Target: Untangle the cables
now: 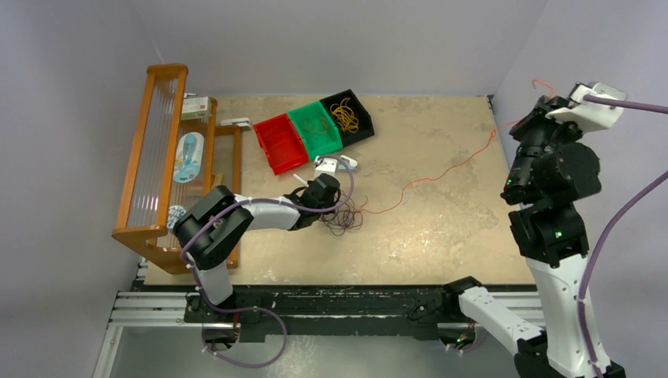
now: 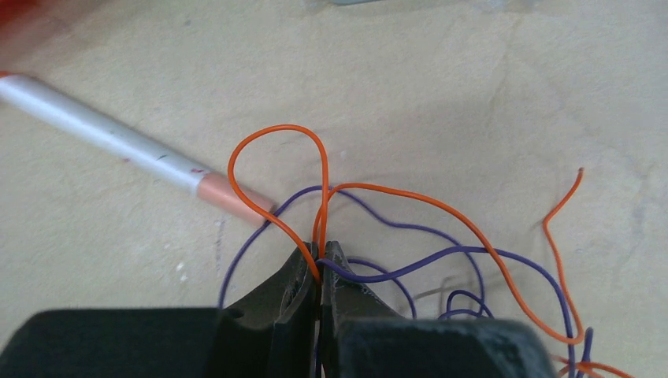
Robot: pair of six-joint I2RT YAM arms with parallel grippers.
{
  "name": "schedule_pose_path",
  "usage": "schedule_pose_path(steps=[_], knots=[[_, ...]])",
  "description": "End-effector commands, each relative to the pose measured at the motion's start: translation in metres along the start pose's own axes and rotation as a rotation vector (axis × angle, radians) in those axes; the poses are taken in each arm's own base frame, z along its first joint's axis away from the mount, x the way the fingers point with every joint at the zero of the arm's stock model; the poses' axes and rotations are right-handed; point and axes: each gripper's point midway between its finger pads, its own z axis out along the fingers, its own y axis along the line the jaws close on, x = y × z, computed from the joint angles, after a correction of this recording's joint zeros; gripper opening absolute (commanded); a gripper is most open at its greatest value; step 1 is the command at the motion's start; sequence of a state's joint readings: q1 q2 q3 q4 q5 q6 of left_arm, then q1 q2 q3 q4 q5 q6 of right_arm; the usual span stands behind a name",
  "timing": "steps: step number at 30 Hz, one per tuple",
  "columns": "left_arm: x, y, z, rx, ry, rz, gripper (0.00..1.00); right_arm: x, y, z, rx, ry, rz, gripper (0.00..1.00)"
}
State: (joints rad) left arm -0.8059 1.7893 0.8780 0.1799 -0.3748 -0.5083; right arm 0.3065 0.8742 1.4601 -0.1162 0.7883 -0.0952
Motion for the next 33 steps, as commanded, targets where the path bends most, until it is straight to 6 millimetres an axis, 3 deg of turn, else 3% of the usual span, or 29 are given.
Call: schedule_pose_path(steps=[1, 5, 9, 14, 17, 19, 22, 25, 31, 33], knots=[[0.000, 0.036, -0.017, -0.160, 0.009, 0.029, 0.00, 0.089, 0.036, 0.007, -0.076, 0.229, -0.020, 0.00], [-0.008, 0.048, -0.030, -0.214, -0.014, 0.023, 0.00, 0.162, 0.049, 0.018, -0.072, 0.349, -0.023, 0.00], [-0.006, 0.052, -0.037, -0.218, -0.005, 0.025, 0.00, 0.222, 0.044, 0.050, -0.078, 0.450, 0.035, 0.00], [0.000, 0.057, -0.043, -0.225, 0.011, 0.028, 0.00, 0.269, 0.030, 0.090, -0.015, 0.497, 0.070, 0.00], [-0.001, 0.054, -0.045, -0.210, 0.014, 0.024, 0.00, 0.298, 0.008, 0.111, 0.071, 0.533, 0.054, 0.00], [-0.002, 0.052, -0.046, -0.196, 0.013, 0.018, 0.00, 0.312, -0.003, 0.121, 0.110, 0.551, 0.041, 0.08], [-0.002, 0.050, -0.047, -0.184, 0.014, 0.014, 0.00, 0.319, -0.011, 0.126, 0.141, 0.572, 0.033, 0.30], [-0.003, 0.049, -0.046, -0.180, 0.013, 0.013, 0.00, 0.307, -0.010, 0.119, 0.125, 0.542, 0.057, 0.45], [-0.003, 0.047, -0.044, -0.179, 0.015, 0.016, 0.00, 0.290, -0.011, 0.094, 0.083, 0.536, 0.074, 0.60], [-0.003, 0.049, -0.044, -0.183, 0.013, 0.014, 0.00, 0.289, 0.005, 0.083, -0.020, 0.553, 0.095, 0.61]])
